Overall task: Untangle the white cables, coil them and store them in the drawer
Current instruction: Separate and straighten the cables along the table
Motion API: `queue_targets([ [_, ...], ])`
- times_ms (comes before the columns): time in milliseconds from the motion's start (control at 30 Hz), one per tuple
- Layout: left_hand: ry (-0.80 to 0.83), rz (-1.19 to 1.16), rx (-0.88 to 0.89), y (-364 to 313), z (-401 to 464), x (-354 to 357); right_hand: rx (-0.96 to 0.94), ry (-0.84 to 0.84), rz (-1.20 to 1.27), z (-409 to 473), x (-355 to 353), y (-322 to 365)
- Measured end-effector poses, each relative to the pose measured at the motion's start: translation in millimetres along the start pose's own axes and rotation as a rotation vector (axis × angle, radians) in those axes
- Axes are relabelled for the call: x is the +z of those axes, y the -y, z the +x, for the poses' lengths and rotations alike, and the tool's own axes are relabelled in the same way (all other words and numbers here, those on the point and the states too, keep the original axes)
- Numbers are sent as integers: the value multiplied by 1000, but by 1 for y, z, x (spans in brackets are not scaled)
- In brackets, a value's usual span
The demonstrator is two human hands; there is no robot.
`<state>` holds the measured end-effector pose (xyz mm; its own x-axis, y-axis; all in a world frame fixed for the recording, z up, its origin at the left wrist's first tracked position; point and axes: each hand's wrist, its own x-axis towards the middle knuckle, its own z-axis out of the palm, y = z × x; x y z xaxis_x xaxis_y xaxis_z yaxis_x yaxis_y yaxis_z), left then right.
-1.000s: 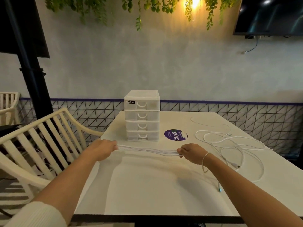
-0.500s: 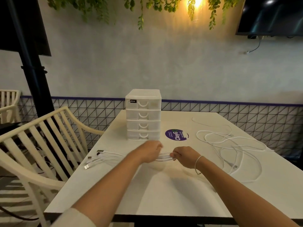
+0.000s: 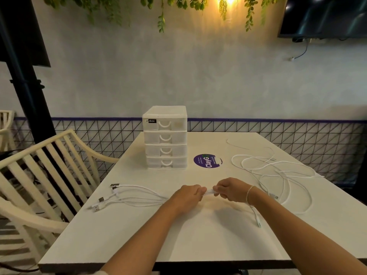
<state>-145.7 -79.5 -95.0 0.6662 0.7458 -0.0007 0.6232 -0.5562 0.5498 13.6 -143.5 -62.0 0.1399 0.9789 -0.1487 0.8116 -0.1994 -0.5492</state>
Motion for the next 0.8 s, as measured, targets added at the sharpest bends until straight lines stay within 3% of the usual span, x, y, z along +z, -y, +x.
queue_targets([
  [267, -16, 55, -12, 6, 2, 3, -32, 176, -59, -9, 8, 3],
  [400, 31, 202, 18, 1, -3, 5, -40, 69, -229, -1, 1, 4],
  [567, 4, 254, 50, 2, -8, 7, -5, 135, -401, 2, 16, 8],
  [667, -7, 213, 17, 8, -3, 1, 19, 68, -485, -4, 10, 4],
  [733, -18, 164, -30, 15, -1, -5, 49, 48, -423, -11, -5, -11],
  [800, -21, 153, -43, 21, -2, -9, 72, 74, -202, -21, -20, -27],
])
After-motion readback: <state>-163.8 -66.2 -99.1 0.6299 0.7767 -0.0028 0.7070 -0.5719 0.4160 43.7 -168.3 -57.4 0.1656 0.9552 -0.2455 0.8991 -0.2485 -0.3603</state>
